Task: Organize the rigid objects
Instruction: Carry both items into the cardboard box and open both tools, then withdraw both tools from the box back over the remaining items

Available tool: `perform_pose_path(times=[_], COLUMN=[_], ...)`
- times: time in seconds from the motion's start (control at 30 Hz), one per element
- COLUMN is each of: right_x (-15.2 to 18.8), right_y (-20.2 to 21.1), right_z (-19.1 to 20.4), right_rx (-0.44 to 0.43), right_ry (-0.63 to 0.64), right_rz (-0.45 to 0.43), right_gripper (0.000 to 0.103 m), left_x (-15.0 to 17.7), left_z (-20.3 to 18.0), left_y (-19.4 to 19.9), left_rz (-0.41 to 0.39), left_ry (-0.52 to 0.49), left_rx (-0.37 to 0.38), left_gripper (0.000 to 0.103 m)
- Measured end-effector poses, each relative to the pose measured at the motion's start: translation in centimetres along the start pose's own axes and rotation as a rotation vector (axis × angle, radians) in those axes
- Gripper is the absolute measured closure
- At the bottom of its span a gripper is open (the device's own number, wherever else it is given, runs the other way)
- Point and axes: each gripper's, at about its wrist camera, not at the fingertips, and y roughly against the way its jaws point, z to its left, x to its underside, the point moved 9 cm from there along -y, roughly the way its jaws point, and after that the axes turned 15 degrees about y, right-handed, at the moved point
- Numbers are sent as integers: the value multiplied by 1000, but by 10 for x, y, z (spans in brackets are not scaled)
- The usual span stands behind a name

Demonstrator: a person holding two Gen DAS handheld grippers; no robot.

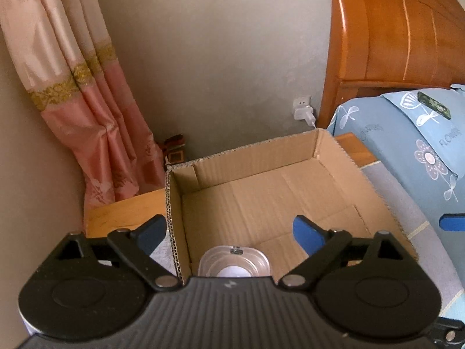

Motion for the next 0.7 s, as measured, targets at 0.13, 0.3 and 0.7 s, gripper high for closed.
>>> perform_pose_path(times=[0.13, 0.3, 0.7], right_x=[1, 9, 58], right_y=[7, 12, 25], right_z=[9, 23, 44], right_rx=[-6, -16, 86], right_ry=[18, 42, -61], right_rz=[-1, 8, -27], right_gripper=[0, 0, 0], left_x=[6, 26, 104], left_z=[-4, -1, 15], left_y=[15, 29, 74], left_rz=[-6, 0, -89], left_ry=[-17, -8, 90], left_rx=[17, 24, 44], left_gripper=[9, 9, 9])
